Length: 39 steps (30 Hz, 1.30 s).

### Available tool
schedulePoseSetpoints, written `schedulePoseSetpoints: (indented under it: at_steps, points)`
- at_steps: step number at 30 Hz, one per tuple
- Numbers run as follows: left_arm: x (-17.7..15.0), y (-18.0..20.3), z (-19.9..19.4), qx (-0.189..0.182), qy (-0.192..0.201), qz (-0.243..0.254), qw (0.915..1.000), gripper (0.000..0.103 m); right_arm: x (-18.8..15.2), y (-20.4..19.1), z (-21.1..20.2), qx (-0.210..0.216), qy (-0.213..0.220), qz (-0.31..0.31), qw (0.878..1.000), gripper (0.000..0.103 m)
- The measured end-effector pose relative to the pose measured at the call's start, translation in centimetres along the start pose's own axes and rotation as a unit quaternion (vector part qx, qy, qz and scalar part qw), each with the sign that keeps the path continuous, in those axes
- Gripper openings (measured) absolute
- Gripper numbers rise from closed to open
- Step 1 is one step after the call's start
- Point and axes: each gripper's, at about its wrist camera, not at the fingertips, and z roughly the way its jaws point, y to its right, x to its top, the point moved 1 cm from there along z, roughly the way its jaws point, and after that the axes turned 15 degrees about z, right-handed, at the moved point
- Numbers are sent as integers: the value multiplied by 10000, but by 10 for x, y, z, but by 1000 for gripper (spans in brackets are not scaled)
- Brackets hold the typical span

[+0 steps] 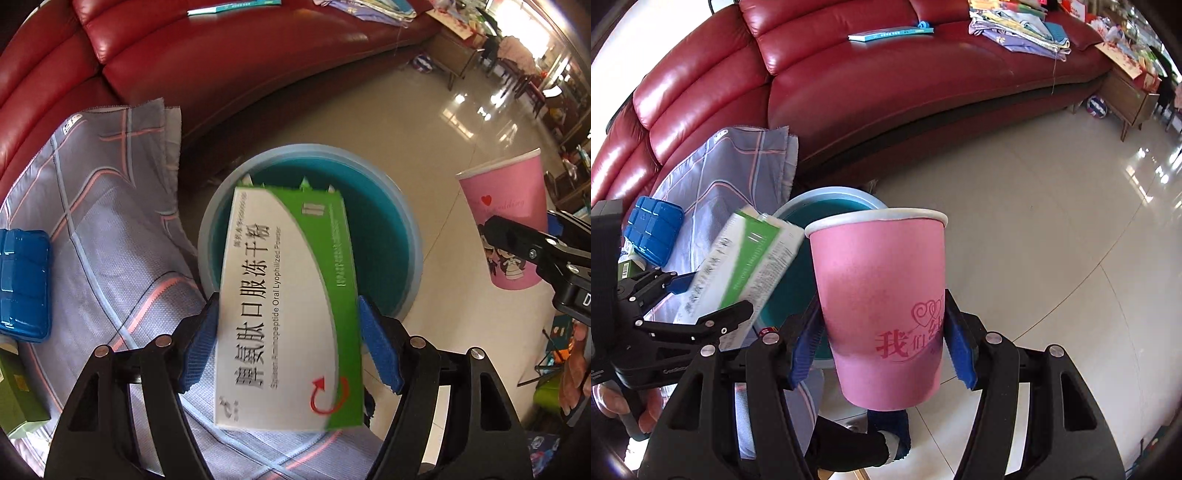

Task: Collect trash
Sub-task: 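Carry both items over the teal bin and open both tools to drop them, then move the left tool back to the table and grasp the clear snack packet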

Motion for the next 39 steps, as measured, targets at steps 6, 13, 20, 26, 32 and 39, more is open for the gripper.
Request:
schedulePoseSetpoints:
  at_steps: [6, 13, 20, 26, 32, 39]
  points:
    - [1, -14, -1, 98, 67, -65, 9999, 84, 4, -6, 11, -16, -67, -50, 10000, 58]
    - [-18, -28, -20, 216, 293, -209, 9991, 95, 5, -22, 39, 86, -394, -86, 9992, 58]
    - [-39, -44, -35, 222, 422, -410, 9980, 97, -1, -40, 65, 137, -796, 15, 9967, 79]
    - [-53, -50, -46, 142, 507, -481, 9975, 97, -2, -54, 55, -46, -625, -70, 9980, 87]
    - [-75, -56, -64, 136, 653, -640, 9957, 98, -5, -68, 40, -143, -551, -120, 9983, 91]
    - [-116, -79, -93, 309, 805, -971, 9915, 99, -20, -102, 23, -92, -546, -314, 9980, 91]
